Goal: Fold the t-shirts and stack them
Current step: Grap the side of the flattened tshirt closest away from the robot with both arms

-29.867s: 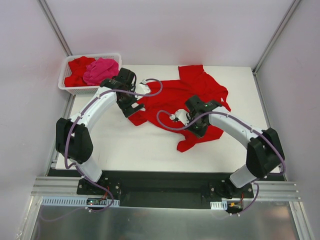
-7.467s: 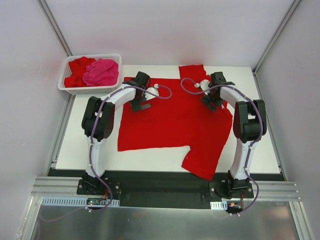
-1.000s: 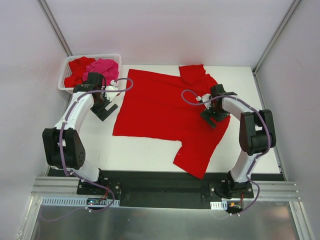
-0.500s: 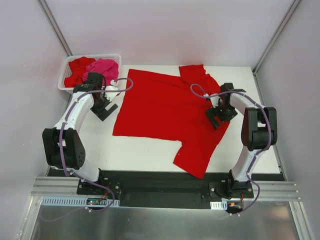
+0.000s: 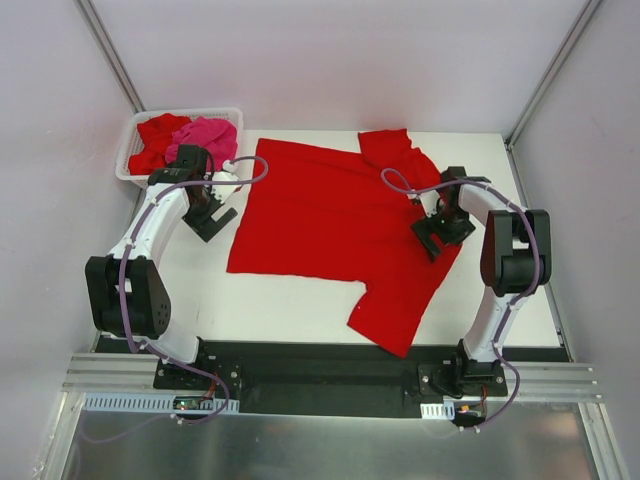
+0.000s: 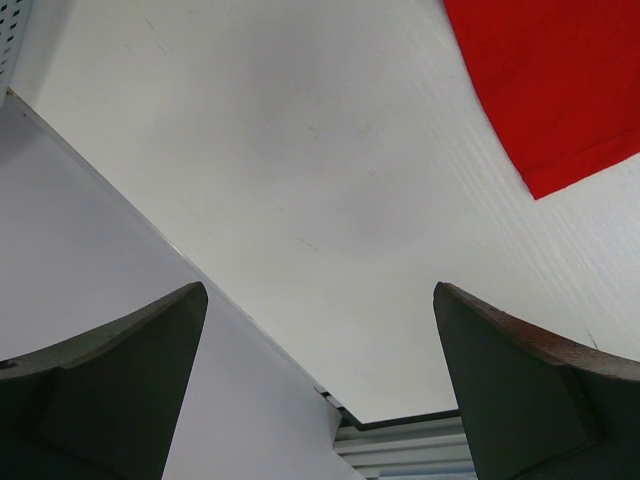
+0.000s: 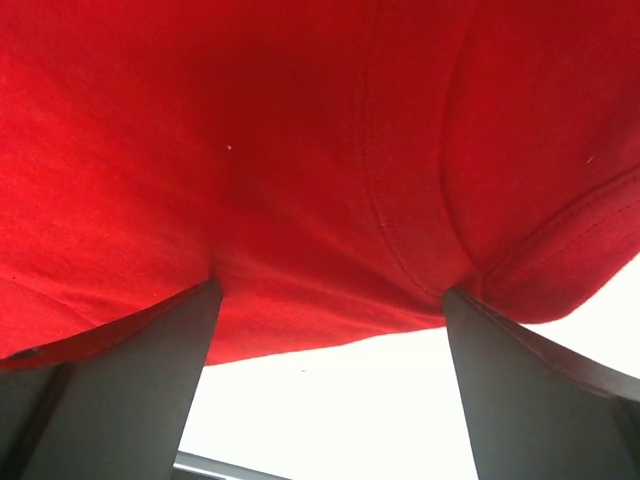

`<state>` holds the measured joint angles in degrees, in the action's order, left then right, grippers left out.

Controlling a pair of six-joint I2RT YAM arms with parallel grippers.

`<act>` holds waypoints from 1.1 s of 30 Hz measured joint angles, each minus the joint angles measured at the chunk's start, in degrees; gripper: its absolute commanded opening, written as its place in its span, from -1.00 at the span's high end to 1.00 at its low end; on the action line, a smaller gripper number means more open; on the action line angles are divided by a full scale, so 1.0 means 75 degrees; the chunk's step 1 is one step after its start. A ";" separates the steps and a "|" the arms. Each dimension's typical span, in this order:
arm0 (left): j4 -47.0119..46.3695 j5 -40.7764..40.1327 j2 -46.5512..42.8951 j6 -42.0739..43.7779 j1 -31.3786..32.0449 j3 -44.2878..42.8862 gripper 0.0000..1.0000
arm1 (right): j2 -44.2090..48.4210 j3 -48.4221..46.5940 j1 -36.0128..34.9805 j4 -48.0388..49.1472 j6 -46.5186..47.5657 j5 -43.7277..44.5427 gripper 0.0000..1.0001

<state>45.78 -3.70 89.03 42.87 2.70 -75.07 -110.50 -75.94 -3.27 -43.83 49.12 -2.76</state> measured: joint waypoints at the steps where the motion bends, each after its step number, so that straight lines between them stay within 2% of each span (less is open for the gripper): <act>1: 0.0000 0.0000 0.0000 0.0000 -0.0003 0.0000 -0.95 | -0.0029 -0.0029 0.0015 -0.0003 0.0015 0.0055 -0.96; 33: -0.0003 -0.0058 0.0259 0.0000 0.0254 -0.0227 -0.94 | -0.0994 -0.1545 0.0522 -0.0189 0.0790 0.1137 -0.94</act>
<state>45.76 -4.14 90.98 42.87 4.60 -76.77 -117.95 -87.53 0.64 -45.25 55.05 5.76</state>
